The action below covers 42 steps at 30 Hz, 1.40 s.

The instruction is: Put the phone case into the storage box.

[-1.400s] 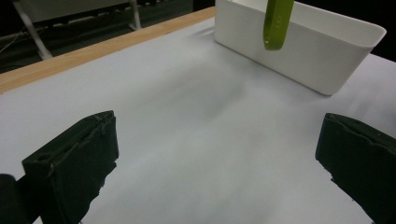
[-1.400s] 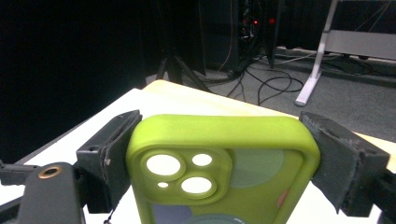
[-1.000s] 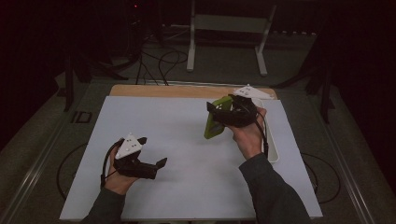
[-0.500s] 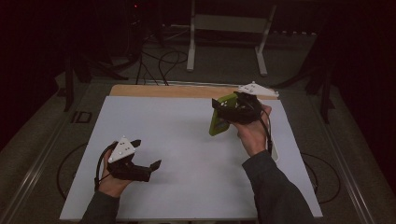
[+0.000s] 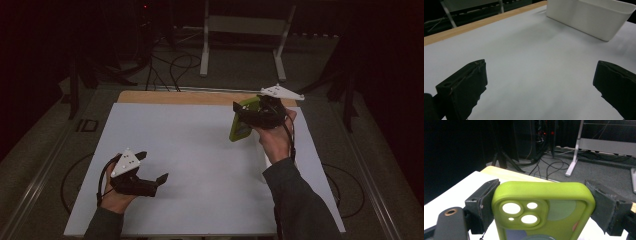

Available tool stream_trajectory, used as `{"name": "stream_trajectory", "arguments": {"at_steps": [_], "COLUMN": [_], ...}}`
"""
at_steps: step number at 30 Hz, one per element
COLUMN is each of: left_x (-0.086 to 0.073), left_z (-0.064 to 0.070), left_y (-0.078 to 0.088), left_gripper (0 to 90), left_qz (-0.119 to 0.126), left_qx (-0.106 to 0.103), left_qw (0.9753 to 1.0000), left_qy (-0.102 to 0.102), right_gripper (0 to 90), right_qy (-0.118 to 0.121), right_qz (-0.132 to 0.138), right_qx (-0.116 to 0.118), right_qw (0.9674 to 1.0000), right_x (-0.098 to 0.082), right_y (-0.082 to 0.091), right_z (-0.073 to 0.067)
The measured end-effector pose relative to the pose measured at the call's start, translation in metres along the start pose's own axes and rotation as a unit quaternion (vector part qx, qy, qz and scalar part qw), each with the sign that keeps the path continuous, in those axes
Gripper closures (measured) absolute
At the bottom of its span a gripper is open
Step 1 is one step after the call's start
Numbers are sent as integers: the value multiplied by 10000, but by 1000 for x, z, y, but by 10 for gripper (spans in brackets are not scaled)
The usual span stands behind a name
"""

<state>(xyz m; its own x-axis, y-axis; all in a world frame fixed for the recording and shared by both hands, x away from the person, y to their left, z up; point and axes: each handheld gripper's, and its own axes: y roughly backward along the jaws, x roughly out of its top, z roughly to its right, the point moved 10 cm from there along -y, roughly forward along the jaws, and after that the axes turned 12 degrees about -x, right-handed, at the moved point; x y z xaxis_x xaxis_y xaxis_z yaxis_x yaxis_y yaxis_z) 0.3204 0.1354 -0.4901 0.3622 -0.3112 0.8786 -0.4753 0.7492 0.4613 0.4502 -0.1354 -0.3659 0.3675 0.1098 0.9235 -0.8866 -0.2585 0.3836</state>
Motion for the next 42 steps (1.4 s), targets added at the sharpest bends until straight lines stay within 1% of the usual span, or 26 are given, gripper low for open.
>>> {"name": "stream_trajectory", "arguments": {"at_steps": [10, 12, 15, 17, 25, 27, 30, 34, 38, 42], "left_x": [-4, -5, -8, -10, -19, -21, -23, -30, -34, -41], "left_z": [-2, -3, -5, -6, -9, -10, -11, -10, -10, -11], "left_y": [4, 5, 7, 9, 16, 18, 19, 22, 25, 29], "left_gripper": [0, 0, 0, 0, 0, 0, 0, 0, 0, 0], "left_qz": [8, 4, 15, 5, 78, 83, 120, 167, 213, 240], "left_qx": [18, 31, 67, 87, 161, 204, 215, 210, 211, 283], "left_qw": [10000, 10000, 10000, 10000, 9998, 9997, 9997, 9996, 9995, 9993], "left_qy": [-19, -20, -18, -18, 66, 42, 53, 68, 40, 64], "right_gripper": [160, 160, 160, 160, 160, 160, 160, 160, 160, 160], "right_qy": [-27, -27, -33, -26, 11, 6, 5, -28, -47, -16], "right_qz": [-6, -6, 11, 9, -9, -14, -19, -28, -18, -28], "right_qx": [-155, -155, -228, -242, -377, -404, -435, -509, -558, -623], "right_qw": [9999, 9999, 9997, 9997, 9993, 9992, 9991, 9987, 9984, 9981], "right_x": [3, 3, 6, 7, 9, 10, 10, 10, 11, 12], "right_y": [-2, -2, -1, -2, -2, -3, -3, -5, -5, -6], "right_z": [14, 14, 19, 21, 30, 32, 34, 40, 45, 49]}}
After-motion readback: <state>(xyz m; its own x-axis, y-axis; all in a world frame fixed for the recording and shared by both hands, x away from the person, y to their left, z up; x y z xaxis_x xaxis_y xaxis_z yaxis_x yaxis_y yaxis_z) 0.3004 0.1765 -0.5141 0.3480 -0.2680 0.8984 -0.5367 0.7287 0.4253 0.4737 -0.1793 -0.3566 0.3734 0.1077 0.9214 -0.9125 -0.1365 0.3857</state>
